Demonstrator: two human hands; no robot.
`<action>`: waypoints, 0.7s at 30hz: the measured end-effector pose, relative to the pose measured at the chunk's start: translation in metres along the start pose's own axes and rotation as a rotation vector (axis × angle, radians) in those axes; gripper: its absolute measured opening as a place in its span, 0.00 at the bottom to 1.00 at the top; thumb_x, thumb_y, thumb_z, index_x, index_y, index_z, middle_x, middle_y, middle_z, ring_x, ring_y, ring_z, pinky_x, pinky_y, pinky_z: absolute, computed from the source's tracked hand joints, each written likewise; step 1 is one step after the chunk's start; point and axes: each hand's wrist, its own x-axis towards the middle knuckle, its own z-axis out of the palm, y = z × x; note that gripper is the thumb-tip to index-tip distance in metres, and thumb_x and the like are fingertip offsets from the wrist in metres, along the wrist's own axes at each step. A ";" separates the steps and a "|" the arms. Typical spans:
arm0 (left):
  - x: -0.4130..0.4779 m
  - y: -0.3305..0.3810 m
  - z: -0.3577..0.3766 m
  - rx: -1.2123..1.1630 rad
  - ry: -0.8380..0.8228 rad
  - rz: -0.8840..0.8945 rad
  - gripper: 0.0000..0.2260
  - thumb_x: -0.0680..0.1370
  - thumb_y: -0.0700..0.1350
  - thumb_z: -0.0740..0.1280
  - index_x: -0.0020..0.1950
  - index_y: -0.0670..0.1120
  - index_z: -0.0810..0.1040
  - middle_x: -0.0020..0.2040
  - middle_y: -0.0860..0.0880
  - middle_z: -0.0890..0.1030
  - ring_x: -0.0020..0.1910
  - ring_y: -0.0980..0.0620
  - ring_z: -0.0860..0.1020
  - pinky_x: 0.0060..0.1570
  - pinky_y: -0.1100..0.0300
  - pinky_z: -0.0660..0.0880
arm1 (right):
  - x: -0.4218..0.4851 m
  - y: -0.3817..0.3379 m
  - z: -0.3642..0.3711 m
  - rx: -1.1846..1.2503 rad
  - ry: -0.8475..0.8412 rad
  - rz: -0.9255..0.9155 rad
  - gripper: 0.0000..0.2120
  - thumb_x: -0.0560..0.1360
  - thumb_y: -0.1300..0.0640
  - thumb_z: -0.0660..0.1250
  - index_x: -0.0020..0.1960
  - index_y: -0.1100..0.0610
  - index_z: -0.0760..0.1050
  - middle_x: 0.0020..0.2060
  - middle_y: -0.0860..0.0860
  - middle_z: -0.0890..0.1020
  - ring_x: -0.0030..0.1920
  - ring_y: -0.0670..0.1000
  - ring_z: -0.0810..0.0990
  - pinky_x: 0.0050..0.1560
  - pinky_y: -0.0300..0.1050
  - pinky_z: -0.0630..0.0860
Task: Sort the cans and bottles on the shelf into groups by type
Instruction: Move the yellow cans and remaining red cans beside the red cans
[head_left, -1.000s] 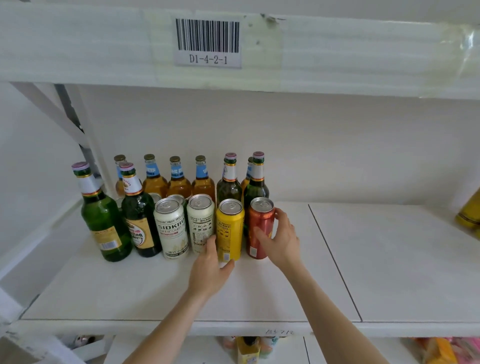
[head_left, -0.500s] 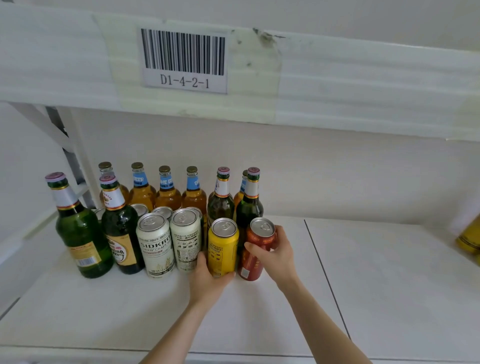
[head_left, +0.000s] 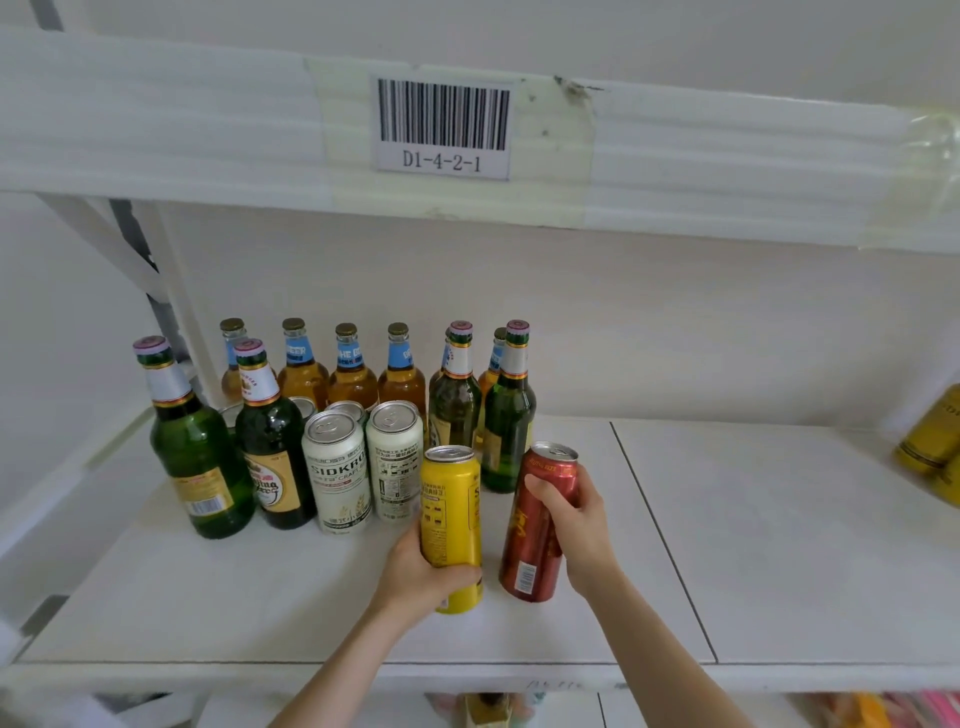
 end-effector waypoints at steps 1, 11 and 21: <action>-0.004 0.000 -0.003 -0.008 -0.013 -0.005 0.31 0.55 0.53 0.78 0.57 0.61 0.73 0.50 0.57 0.82 0.48 0.58 0.80 0.34 0.67 0.76 | -0.004 0.000 0.000 0.005 0.007 0.009 0.19 0.63 0.47 0.76 0.52 0.46 0.79 0.44 0.52 0.85 0.46 0.53 0.85 0.40 0.45 0.80; -0.039 0.002 -0.022 -0.098 -0.109 -0.063 0.27 0.58 0.54 0.76 0.55 0.60 0.74 0.49 0.56 0.83 0.47 0.57 0.81 0.38 0.65 0.76 | -0.043 -0.003 0.004 0.003 0.074 0.072 0.17 0.68 0.46 0.76 0.54 0.48 0.77 0.45 0.55 0.84 0.43 0.54 0.85 0.36 0.44 0.80; -0.061 0.009 0.004 -0.179 -0.166 -0.100 0.24 0.59 0.51 0.75 0.53 0.57 0.75 0.45 0.56 0.84 0.41 0.60 0.83 0.34 0.66 0.76 | -0.068 -0.005 -0.027 0.051 0.139 0.134 0.15 0.71 0.47 0.74 0.53 0.52 0.76 0.42 0.57 0.84 0.38 0.55 0.86 0.35 0.46 0.80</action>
